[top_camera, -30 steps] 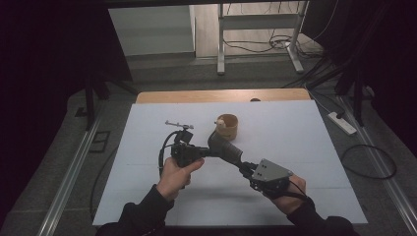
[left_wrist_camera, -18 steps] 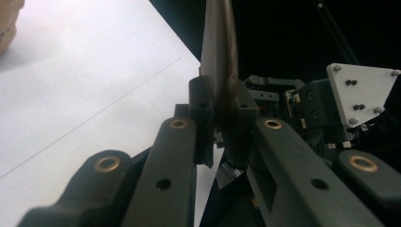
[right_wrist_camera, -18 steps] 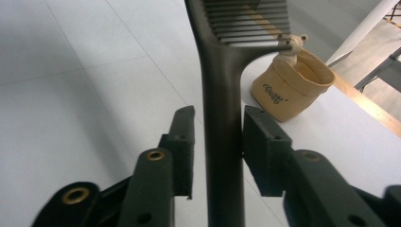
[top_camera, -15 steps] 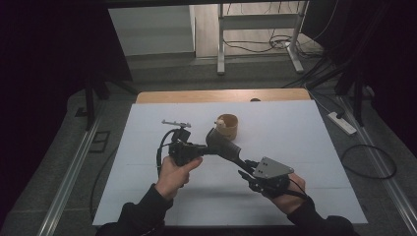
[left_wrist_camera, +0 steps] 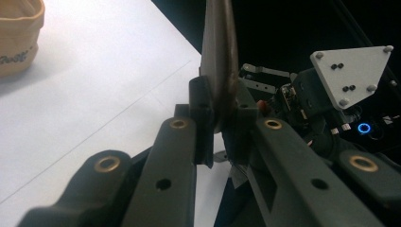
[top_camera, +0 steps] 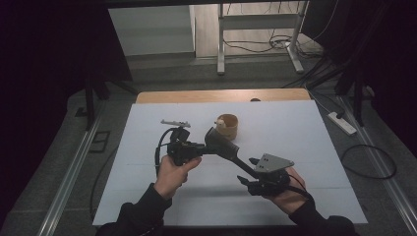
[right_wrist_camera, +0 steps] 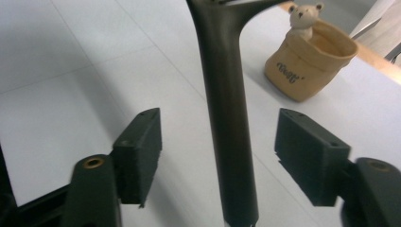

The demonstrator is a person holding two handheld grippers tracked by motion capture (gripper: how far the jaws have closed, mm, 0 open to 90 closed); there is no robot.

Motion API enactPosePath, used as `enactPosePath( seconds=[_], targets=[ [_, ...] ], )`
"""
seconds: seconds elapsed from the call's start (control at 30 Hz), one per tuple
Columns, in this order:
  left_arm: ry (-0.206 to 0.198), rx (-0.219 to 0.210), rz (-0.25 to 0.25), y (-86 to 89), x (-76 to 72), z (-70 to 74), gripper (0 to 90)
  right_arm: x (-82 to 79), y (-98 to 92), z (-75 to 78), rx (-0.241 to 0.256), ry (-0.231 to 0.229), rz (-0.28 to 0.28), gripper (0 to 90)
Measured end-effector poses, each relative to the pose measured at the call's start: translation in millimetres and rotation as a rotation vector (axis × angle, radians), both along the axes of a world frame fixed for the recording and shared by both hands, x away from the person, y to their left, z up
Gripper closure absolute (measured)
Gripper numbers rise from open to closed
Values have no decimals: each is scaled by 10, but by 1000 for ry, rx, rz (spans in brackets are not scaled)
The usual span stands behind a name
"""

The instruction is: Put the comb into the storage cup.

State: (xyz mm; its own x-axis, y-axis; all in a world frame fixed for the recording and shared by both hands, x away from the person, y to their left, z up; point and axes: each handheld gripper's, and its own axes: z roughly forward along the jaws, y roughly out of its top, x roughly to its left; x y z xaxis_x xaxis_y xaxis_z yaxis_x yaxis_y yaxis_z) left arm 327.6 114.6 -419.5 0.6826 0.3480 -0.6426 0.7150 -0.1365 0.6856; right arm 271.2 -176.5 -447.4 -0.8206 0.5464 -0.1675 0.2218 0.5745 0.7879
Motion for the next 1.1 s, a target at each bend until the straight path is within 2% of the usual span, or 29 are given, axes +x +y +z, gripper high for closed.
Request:
enactPosePath(
  seconds=[0.23, 0.5, 0.63, 0.83, 0.97, 1.1],
  targets=[
    [-28, 25, 6, 13, -14, 36, 828, 43, -24, -23, -3, 63, -4, 141],
    [-59, 51, 16, 48, -27, 82, 828, 85, -91, -41, -5, 125, -7, 44],
    [-86, 62, 17, 57, -40, 114, 828, 86, -136, -56, -28, 131, -11, 24],
    [-104, 86, 13, 58, -42, 143, 828, 87, -199, -55, -17, 151, -6, 9],
    [-122, 109, 37, 109, -41, 168, 828, 94, -236, -80, -22, 177, -9, 0],
    [-129, 111, 53, 172, -33, 203, 828, 94, -276, -92, -24, 190, -19, 0]
  ],
)
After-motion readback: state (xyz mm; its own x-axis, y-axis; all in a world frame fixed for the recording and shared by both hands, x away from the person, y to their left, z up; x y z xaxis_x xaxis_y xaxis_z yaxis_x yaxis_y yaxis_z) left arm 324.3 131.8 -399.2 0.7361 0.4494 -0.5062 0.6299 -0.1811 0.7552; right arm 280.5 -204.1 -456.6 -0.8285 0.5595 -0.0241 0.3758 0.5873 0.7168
